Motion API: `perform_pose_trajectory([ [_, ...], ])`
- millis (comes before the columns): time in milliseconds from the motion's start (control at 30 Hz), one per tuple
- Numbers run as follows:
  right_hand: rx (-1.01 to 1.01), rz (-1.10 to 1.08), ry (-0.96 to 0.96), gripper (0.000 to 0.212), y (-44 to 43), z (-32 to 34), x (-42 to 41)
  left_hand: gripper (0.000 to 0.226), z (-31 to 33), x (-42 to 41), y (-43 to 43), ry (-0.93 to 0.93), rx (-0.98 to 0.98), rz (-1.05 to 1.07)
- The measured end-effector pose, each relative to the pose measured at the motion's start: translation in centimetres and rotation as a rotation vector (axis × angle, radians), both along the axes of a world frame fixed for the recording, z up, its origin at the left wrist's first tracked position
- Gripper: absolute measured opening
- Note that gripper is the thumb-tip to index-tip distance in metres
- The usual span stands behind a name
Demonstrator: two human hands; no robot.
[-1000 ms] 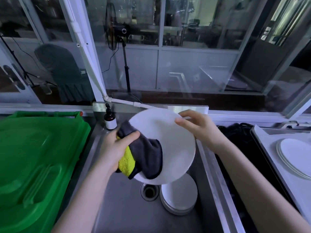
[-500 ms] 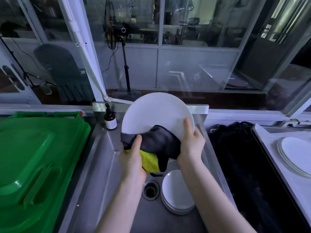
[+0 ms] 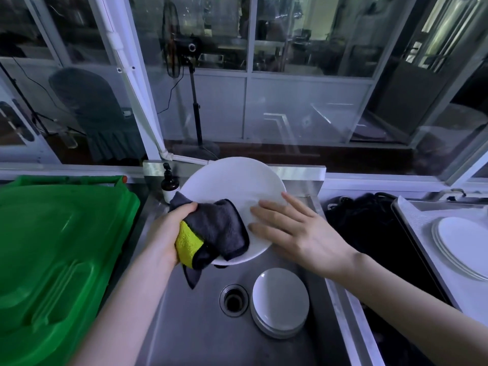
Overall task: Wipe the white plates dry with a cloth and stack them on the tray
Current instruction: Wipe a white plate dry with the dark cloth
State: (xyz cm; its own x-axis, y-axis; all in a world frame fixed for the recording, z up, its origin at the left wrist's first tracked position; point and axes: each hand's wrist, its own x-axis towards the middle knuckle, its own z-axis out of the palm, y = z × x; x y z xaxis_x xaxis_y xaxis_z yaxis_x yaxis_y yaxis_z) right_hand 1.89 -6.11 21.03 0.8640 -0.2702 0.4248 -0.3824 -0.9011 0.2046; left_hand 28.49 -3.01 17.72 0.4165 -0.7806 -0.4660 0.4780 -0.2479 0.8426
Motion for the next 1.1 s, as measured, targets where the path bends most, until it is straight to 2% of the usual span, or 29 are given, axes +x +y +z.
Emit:
perform_pose_trajectory([
  [133, -0.107, 0.112, -0.003, 0.031, -0.4, 0.9, 0.5, 0.03, 0.6, 0.4, 0.3, 0.03, 0.011, -0.175],
  [233, -0.058, 0.087, -0.045, 0.028, 0.1, 1.2, 0.7, 0.021, 1.3, 1.4, 0.7, 0.06, 0.004, -0.288],
  [333, 0.134, 0.018, -0.135, 0.032, 1.3, 1.6, 1.2, 0.02, 1.8, 1.9, 0.5, 0.136, -0.035, -0.27],
  [400, 0.292, -0.051, -0.203, 0.034, 1.9, 1.4, 1.4, 0.027, 1.6, 2.0, 0.3, 0.172, -0.034, -0.182],
  [467, 0.436, -0.176, -0.292, 0.025, 2.1, 0.9, 1.2, 0.029, 1.1, 2.3, 0.2, 0.2, -0.079, -0.048],
  [533, 0.708, -0.287, -0.486, 0.007, 1.7, 0.0, 0.8, 0.029, 0.3, 3.1, 0.4, 0.198, -0.115, 0.107],
  [567, 0.89, -0.322, -0.596, 0.01, 1.6, -0.3, 0.7, 0.031, 0.1, 3.5, 0.6, 0.169, -0.115, 0.18],
  [633, 1.18, -0.342, -0.82, 0.016, 1.5, -1.1, 0.6, 0.031, 0.1, 3.6, 0.9, 0.058, -0.156, 0.32],
  [700, 1.365, -0.364, -0.973, 0.009, 1.7, -1.7, 0.8, 0.037, 1.0, 2.1, 1.1, -0.043, -0.267, 0.378],
  [800, 1.44, -0.363, -1.055, 0.011, 2.1, -2.4, 1.8, 0.046, 2.5, -1.6, 1.4, -0.248, -0.384, 0.212],
  [867, 1.504, -0.321, -1.096, 0.018, 2.3, -2.4, 2.8, 0.047, 2.9, -3.7, 1.6, -0.491, -0.404, -0.071],
  [967, 1.5, -0.324, -1.166, 0.022, 2.2, -1.6, 3.6, 0.064, 3.1, -5.4, 1.8, -0.785, -0.493, -0.472],
  [1033, 1.396, -0.331, -1.167, 0.023, 1.9, -1.1, 3.3, 0.068, 3.1, -5.3, 1.4, -1.061, -0.578, -0.485],
  [1100, 1.29, -0.338, -1.122, 0.025, 1.9, -0.8, 3.0, 0.06, 3.0, -5.1, 0.7, -1.376, -0.587, -0.353],
])
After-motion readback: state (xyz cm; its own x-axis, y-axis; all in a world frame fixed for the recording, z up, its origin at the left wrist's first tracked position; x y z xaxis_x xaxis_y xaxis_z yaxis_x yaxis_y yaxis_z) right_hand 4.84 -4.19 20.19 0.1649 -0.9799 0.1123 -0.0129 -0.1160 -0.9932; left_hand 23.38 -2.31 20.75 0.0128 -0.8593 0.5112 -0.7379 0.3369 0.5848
